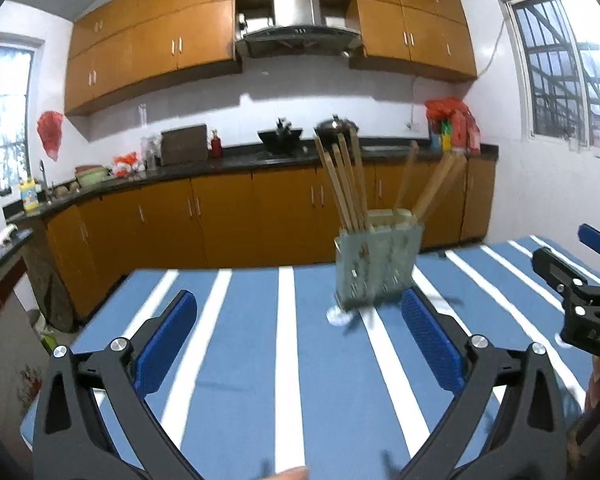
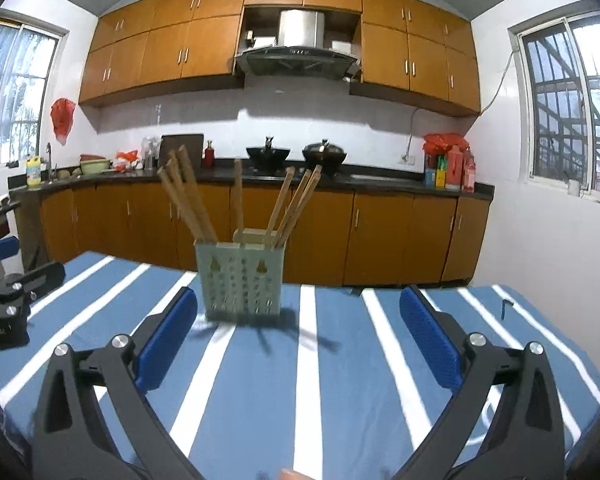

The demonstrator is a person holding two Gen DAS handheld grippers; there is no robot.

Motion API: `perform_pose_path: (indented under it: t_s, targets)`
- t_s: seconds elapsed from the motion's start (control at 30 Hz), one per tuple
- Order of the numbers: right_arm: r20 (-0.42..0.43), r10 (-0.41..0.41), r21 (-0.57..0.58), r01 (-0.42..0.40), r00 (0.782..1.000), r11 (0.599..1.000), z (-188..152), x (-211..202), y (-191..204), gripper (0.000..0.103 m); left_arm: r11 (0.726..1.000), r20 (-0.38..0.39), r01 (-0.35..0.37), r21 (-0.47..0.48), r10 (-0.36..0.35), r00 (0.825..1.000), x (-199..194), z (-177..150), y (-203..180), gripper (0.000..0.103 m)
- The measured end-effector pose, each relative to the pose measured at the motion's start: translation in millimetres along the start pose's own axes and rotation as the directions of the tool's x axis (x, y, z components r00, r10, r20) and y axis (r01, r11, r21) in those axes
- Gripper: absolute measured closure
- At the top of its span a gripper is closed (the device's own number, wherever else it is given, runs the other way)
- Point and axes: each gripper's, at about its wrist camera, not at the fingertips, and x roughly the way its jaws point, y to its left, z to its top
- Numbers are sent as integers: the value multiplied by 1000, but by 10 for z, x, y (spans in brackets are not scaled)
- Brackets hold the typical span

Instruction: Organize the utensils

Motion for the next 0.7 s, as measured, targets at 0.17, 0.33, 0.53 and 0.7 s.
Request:
perform_pose_path:
  t_s: [0.17, 0.33, 0.53, 0.7]
  targets:
    - [-49, 27, 5, -26, 998, 1000, -196, -43, 72, 4, 1000, -33, 15, -12, -15, 999, -28, -239, -53, 2]
    - [-82, 30, 6, -29, 996, 1000, -361, -63, 96, 4, 1000, -41, -8, 0, 8, 999, -61, -372, -77, 2]
    - [-131, 29, 44, -24, 991, 999, -536, -58, 50, 4, 1000, -60, -14, -18, 13, 998, -63, -490, -34, 2]
    - [-147, 23, 48, -16, 989, 999, -594, -47, 43, 4, 1000, -71, -8, -26, 6, 997, -58, -554, -22, 2]
